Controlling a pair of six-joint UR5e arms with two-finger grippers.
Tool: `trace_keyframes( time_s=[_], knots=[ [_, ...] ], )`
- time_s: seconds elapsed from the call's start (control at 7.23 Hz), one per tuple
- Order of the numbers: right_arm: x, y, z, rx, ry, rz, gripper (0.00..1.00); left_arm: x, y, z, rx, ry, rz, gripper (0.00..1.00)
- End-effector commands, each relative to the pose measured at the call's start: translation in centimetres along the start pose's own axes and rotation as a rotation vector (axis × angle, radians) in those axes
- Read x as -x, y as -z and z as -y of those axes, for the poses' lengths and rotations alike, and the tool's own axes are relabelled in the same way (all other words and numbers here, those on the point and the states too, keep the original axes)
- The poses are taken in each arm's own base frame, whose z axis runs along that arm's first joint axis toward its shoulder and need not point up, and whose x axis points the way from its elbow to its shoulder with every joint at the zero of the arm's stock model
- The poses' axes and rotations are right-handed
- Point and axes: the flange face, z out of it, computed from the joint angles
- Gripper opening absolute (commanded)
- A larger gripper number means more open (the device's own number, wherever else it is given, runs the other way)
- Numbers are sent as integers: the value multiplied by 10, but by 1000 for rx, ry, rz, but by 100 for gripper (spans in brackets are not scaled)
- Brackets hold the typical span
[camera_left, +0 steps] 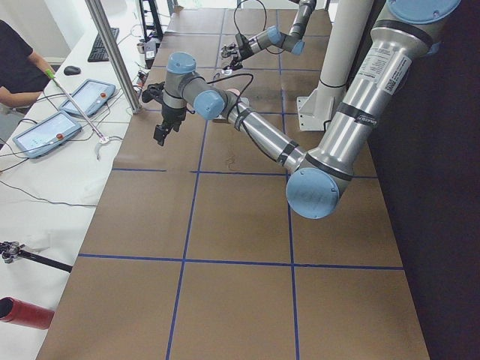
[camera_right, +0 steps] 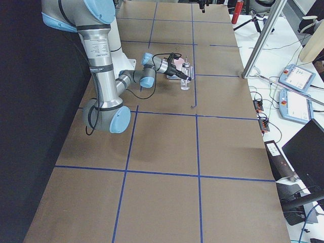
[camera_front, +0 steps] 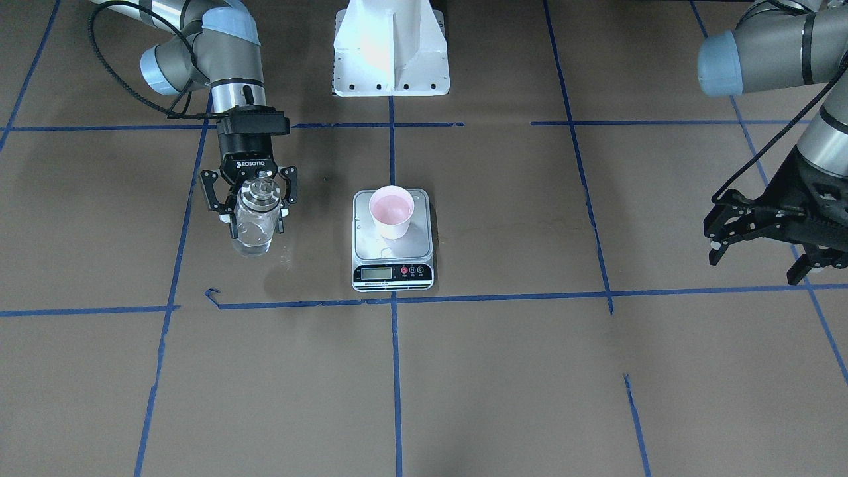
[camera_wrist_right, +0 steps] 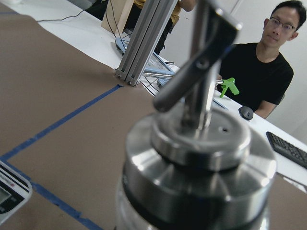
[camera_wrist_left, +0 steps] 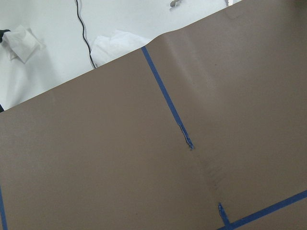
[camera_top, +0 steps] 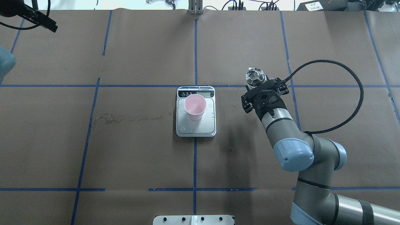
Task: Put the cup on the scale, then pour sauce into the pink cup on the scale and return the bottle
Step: 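Lift the bottle with the right gripper and move it over the cup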
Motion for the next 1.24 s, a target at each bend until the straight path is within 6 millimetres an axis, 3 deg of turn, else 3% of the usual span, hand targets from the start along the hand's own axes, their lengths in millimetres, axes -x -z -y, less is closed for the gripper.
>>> trace_keyframes(
  time_s=[0.0, 0.14, 0.41, 0.69, 0.97, 1.11],
  knots=[
    [30, -5, 24, 57, 332, -180, 0, 1, 0, 0, 0, -1, 1, 100],
    [46, -1, 33, 82, 440, -252, 0, 1, 0, 0, 1, 0, 1, 100],
    [66, 7, 13, 97, 579, -313, 0, 7, -6, -9, 15, 5, 6, 100],
    [79, 13, 8, 96, 718, -365, 0, 8, -7, -10, 16, 5, 6, 100],
    [108, 4, 18, 100, 816, -423, 0, 9, -8, -11, 20, 7, 7, 100],
    [109, 3, 18, 111, 901, -453, 0, 9, -8, -10, 19, 7, 7, 100]
  ],
)
